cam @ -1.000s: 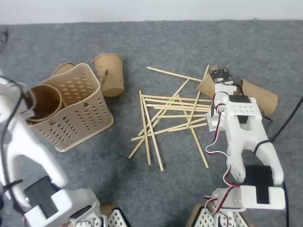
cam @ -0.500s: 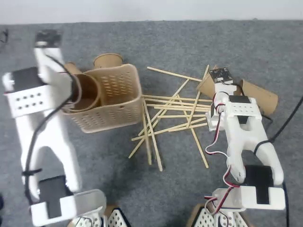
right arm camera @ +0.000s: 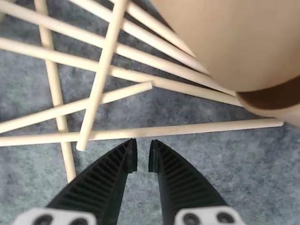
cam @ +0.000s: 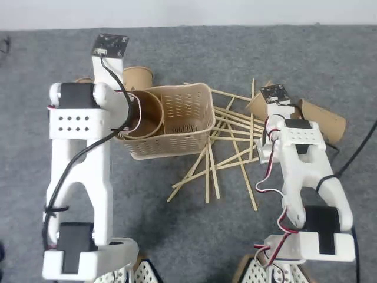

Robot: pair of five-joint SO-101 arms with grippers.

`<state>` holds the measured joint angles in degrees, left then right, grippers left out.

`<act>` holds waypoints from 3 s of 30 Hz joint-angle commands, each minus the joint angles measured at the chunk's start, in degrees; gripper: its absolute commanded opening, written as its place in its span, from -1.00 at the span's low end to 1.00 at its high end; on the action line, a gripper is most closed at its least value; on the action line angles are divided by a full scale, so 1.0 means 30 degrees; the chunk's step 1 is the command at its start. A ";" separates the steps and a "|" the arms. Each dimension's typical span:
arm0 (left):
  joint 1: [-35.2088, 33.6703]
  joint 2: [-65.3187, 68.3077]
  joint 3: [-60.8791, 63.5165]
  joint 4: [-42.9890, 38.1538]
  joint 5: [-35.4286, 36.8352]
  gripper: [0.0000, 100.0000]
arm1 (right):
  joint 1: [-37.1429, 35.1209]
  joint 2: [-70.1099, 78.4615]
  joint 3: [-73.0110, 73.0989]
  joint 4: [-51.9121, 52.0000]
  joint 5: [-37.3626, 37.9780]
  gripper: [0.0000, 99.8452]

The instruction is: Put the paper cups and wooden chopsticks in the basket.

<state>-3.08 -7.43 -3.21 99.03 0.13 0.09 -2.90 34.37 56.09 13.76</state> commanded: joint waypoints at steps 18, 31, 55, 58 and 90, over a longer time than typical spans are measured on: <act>-0.4952 -0.0381 -1.1590 0.0527 -0.2725 -0.50 | -0.0220 -0.0659 0.1377 -0.2711 0.0000 -0.88; -0.9201 0.7473 -1.2352 -0.3634 -0.4249 -0.51 | -0.0513 -0.0630 0.1407 -0.2799 0.0000 -0.88; -0.7502 1.6703 -1.4549 -1.5121 -0.3282 -0.51 | -0.1216 -0.0630 0.2520 -0.4674 0.0059 -0.88; -0.8674 1.7495 -1.7245 -1.5853 -0.0117 -0.51 | -0.1245 -0.0630 0.2520 -0.4674 0.0059 -0.88; -0.7414 2.5993 -2.6505 -0.2198 -1.1897 -0.51 | -0.1245 -0.0630 0.2520 -0.4674 0.0059 -0.88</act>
<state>-25.49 74.95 -81.63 84.18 -28.00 -3.08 -3.08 41.93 42.73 13.76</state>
